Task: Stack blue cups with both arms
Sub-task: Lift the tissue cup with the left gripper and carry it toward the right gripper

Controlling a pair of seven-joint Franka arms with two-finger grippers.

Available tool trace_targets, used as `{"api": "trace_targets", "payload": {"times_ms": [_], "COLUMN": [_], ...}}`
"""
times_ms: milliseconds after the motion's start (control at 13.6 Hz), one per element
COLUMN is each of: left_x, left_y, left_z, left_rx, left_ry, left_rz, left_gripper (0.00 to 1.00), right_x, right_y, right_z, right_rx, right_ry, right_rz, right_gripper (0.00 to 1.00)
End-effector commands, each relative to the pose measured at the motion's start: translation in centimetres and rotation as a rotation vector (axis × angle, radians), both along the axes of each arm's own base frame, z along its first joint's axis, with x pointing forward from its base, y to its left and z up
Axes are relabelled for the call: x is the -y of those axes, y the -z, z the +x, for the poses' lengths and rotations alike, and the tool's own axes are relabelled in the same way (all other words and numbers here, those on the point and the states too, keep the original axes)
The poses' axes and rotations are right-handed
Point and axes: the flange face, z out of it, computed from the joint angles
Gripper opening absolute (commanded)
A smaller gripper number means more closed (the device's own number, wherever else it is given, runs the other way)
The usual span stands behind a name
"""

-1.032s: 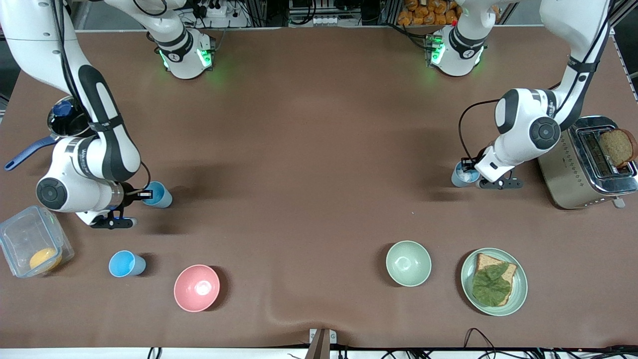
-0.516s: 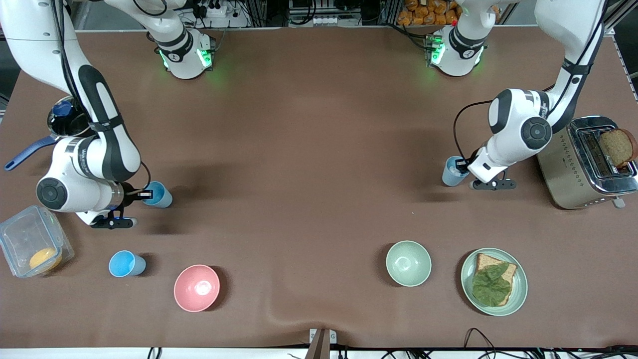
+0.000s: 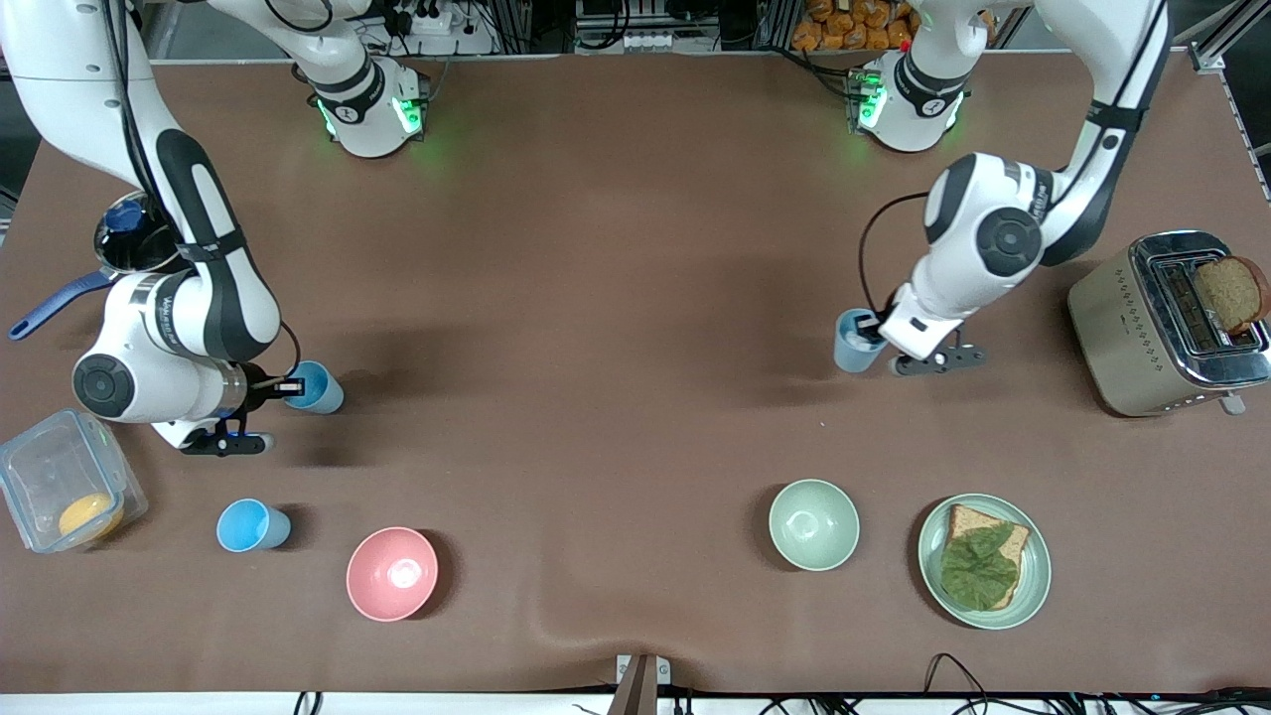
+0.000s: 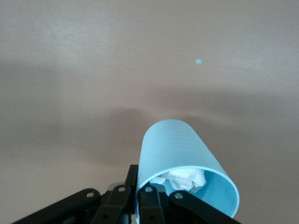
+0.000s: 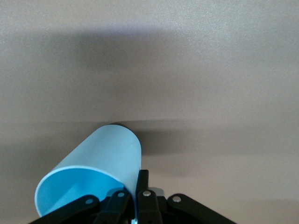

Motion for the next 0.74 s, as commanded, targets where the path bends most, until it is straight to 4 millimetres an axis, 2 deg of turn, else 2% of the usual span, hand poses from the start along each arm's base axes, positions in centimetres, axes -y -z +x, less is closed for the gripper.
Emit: {"api": "trace_targets", "payload": {"times_ms": [0, 147, 516, 663], "left_x": [5.0, 8.7, 16.9, 21.3], "left_y": [-1.7, -2.1, -0.8, -0.1], "left_z": [-1.0, -2.4, -4.7, -5.6], "left_rx": [-0.018, -0.014, -0.051, -0.07], "left_ry": [-0.078, -0.121, -0.274, -0.343], "left_rz": [0.001, 0.011, 0.011, 0.004], "left_gripper": [0.0, 0.0, 0.0, 0.0], "right_x": [-0.2, -0.2, -0.2, -0.2], "right_y": [-1.0, -1.0, -1.0, -1.0], "right_z": [-0.4, -0.3, -0.4, -0.3], "right_rx": [0.0, 0.001, 0.0, 0.001], "right_ry": [-0.003, -0.002, -0.004, -0.004], "right_rz": [0.004, 0.005, 0.005, 0.005], "right_gripper": [0.0, 0.0, 0.0, 0.0]}}
